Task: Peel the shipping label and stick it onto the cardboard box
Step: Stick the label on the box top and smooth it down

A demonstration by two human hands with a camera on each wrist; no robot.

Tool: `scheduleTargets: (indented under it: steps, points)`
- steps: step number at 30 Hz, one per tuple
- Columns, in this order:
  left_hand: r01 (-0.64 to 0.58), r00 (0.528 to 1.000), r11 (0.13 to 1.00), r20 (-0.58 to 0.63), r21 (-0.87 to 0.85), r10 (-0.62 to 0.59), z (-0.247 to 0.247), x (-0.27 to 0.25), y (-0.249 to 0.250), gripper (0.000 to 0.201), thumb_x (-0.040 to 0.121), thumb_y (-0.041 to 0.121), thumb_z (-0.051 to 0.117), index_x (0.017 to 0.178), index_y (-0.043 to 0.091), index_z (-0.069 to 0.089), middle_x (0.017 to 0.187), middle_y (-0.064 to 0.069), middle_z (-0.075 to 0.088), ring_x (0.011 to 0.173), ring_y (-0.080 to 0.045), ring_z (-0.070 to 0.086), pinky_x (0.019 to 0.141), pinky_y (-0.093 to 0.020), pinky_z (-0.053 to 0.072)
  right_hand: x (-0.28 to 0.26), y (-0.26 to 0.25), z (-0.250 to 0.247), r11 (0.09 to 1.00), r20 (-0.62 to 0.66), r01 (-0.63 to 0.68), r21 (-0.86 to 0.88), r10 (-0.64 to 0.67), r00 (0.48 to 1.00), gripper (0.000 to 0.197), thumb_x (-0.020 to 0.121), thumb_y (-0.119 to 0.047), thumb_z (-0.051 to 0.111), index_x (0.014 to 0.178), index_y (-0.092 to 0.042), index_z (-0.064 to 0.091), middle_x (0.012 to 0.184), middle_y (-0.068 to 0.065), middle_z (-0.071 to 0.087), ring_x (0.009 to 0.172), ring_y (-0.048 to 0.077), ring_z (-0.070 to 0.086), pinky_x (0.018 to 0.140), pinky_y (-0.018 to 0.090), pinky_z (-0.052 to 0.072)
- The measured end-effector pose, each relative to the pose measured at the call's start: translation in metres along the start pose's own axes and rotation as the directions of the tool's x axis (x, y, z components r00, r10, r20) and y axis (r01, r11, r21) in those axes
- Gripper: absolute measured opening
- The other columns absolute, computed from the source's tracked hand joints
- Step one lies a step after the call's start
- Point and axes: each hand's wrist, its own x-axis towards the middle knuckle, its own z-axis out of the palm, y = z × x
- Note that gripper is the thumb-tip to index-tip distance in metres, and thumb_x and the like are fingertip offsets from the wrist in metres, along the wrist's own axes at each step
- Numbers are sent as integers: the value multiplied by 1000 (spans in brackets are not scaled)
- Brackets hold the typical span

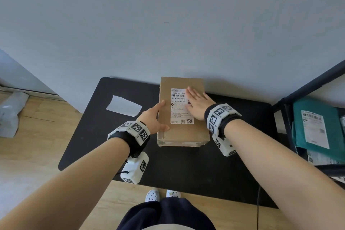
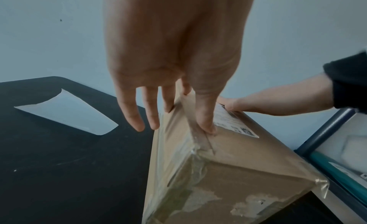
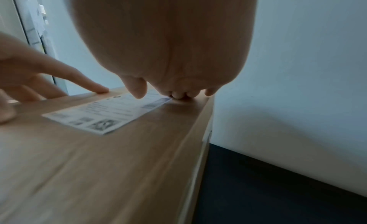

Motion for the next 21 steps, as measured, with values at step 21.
scheduleTargets:
  steps: [21]
  points:
    - [-50,998,999,51,17,49,-4,-3,2,100,78,24,75,151,31,7,150,-5,42,134,-26,44,109,-36,36,-63,-56,61,996,-34,68,58,-66,997,59,100,-35,22,151,-22,-5,161,-5,-10,149,13,-6,121,39,-1]
